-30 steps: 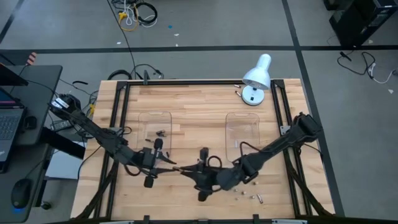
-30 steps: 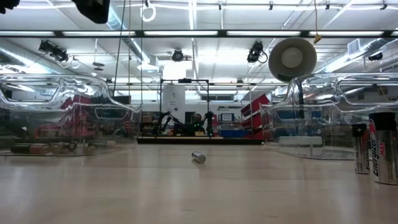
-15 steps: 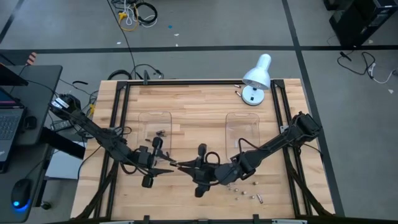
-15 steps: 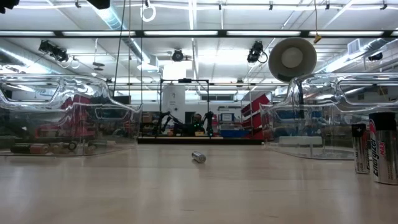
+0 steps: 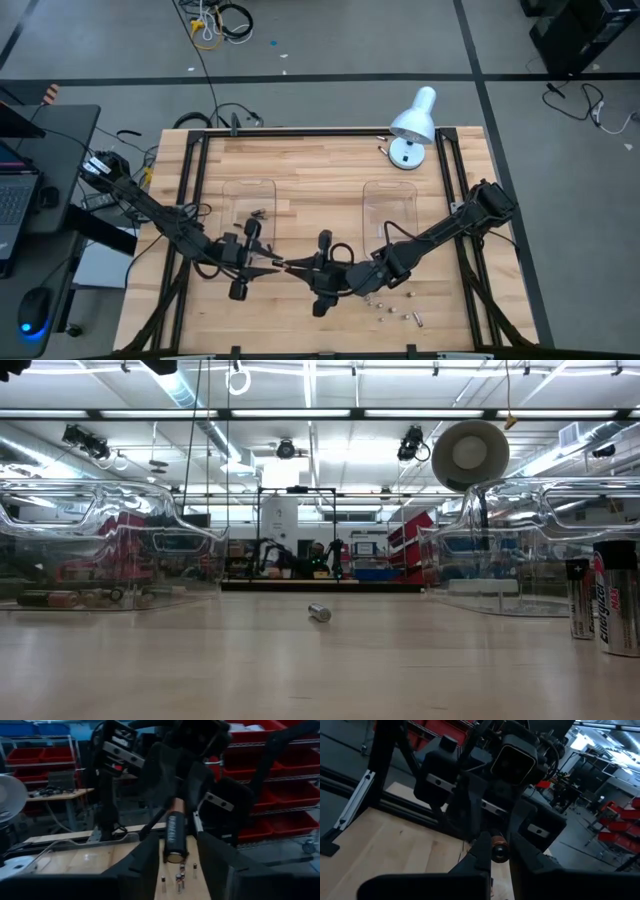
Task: Sort batteries
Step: Put the black battery into the left transparent bin
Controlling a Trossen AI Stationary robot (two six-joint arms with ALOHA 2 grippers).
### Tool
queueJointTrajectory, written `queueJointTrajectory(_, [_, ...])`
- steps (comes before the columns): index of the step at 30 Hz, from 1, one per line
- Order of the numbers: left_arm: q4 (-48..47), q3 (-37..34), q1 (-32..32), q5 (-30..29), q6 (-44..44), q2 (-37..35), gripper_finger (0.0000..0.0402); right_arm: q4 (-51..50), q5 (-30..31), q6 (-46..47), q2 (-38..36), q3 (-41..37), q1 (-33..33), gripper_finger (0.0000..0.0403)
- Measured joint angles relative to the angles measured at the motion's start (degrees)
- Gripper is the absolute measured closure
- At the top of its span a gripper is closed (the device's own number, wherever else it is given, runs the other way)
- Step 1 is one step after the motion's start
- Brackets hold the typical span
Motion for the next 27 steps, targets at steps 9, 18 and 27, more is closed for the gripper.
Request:
queueJointTrajectory(9, [-0.06,0.00,-0.04,-0.92,-1.65,0.00,0.0376,-0.45,-0.31,2.75,0.00,0.00,-0.37,0.0363])
queueJointTrajectory(18, [-6.33,0.01,-2.97,-10.15,-4.07,-3.59,0.0376,-1.71,10.37,4.08,-0.53,0.07,1.71,0.0309])
queueJointTrajectory(27, [-78.80,7.76,-6.81,-24.20,-57.54,-18.78,0.0376,-2.90,36.04,4.50,-1.27,0.22,7.79,0.0299])
